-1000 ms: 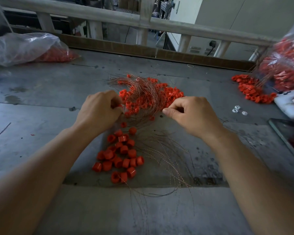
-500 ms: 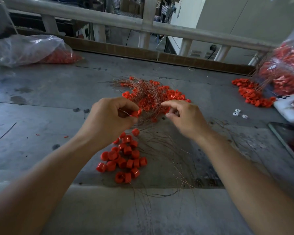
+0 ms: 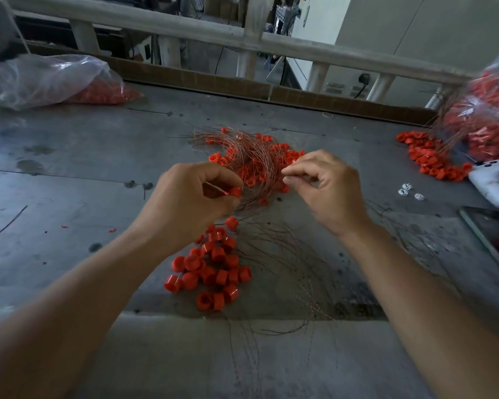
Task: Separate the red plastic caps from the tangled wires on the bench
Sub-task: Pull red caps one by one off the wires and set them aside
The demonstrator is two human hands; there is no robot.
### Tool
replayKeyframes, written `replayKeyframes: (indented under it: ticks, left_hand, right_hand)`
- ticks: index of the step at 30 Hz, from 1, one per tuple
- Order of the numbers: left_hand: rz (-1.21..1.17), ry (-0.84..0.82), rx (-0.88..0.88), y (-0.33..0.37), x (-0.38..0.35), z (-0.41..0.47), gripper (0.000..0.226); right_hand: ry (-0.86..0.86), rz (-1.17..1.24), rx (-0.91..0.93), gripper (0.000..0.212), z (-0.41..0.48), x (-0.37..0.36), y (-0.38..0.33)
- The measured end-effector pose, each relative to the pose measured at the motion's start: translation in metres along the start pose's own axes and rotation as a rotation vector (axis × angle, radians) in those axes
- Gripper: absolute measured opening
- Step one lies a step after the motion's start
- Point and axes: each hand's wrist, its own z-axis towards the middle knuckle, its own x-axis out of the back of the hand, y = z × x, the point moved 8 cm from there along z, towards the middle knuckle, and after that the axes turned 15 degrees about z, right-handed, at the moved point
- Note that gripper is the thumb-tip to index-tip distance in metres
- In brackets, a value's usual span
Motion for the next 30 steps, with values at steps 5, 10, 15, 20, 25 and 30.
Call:
replayKeyframes:
  ticks: [5, 10, 15, 20, 25, 30]
  left_hand:
    - [-0.058, 0.003, -0.013, 0.006, 0.004, -0.001, 0.036]
    - [-0.056, -0.077, -0.044, 0.012, -0.002, -0.004, 0.038]
    - [-0.021, -0.059, 0.005, 0.007, 0.0, -0.004, 0.032]
    - [-0.007, -0.128, -0.005, 0.01, -0.003, -0.006, 0.032]
    - [0.01, -0.142, -0.072, 0.018, -0.004, -0.007, 0.035]
    - [0.009, -0.172, -0.12, 0.025, -0.009, -0.009, 0.037]
  right_hand:
    - [0.04, -0.019, 0.093, 0.01, -0.002, 0.009, -0.015]
    - [0.04, -0.026, 0.113, 0.01, -0.004, 0.01, -0.022]
    - [0.041, -0.043, 0.129, 0.009, -0.005, 0.012, -0.025]
    - [0.007, -0.045, 0.117, 0.009, -0.005, 0.011, -0.026]
    - [-0.125, 0.005, 0.134, 0.009, -0.009, -0.004, -0.035]
    - [-0.253, 0.004, 0.266, 0.012, -0.02, -0.025, -0.055]
